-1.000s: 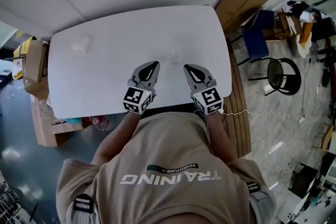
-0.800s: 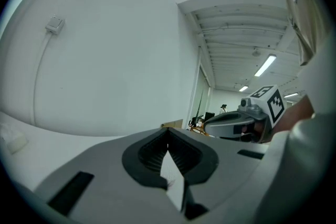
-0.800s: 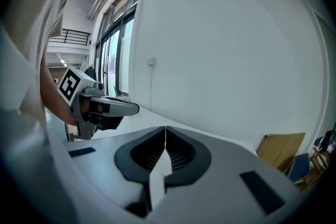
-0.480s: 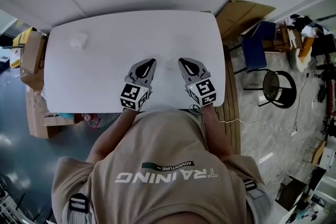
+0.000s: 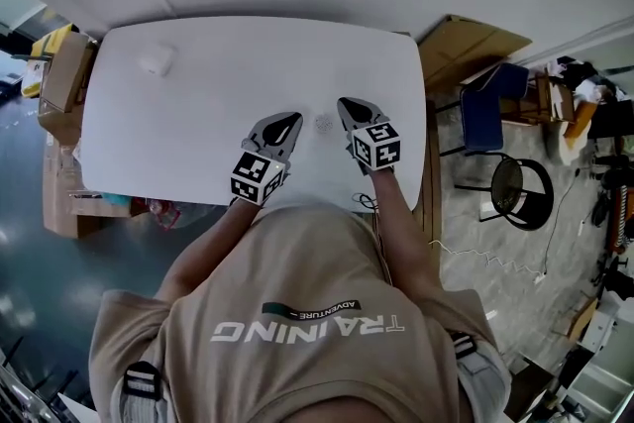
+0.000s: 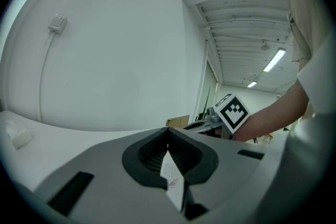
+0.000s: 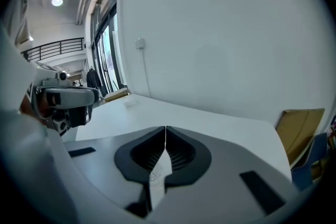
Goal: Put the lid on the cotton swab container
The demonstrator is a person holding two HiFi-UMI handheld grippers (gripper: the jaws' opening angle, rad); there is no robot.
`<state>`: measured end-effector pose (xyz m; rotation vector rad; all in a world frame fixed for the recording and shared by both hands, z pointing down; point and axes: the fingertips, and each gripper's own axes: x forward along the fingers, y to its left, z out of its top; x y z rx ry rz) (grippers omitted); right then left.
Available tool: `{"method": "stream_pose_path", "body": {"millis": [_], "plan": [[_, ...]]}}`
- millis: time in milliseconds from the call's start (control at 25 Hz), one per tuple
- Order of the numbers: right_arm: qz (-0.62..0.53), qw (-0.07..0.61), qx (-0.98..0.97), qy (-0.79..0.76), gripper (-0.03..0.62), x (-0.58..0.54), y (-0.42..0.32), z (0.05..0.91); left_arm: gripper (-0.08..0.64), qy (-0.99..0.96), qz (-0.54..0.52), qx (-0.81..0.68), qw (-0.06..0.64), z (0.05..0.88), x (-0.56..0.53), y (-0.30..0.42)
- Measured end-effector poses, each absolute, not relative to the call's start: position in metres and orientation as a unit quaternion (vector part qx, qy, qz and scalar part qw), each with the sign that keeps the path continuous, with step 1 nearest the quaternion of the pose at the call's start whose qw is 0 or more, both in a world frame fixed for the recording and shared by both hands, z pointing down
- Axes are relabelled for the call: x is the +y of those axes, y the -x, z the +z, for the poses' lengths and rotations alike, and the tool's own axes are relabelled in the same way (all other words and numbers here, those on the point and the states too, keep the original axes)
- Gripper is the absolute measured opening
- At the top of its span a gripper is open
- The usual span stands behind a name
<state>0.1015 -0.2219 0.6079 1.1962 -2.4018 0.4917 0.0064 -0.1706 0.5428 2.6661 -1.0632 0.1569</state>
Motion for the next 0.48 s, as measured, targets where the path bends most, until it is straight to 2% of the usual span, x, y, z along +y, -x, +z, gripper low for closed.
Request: {"method": "stream_pose_path", "body": {"millis": [480], "plan": [[0.238, 0.251, -0.861, -0.373, 0.018, -0.226, -0.083, 0.647, 0.012, -0.911, 0.05, -0.387, 0.132, 0.54, -0.178, 0.006]]}}
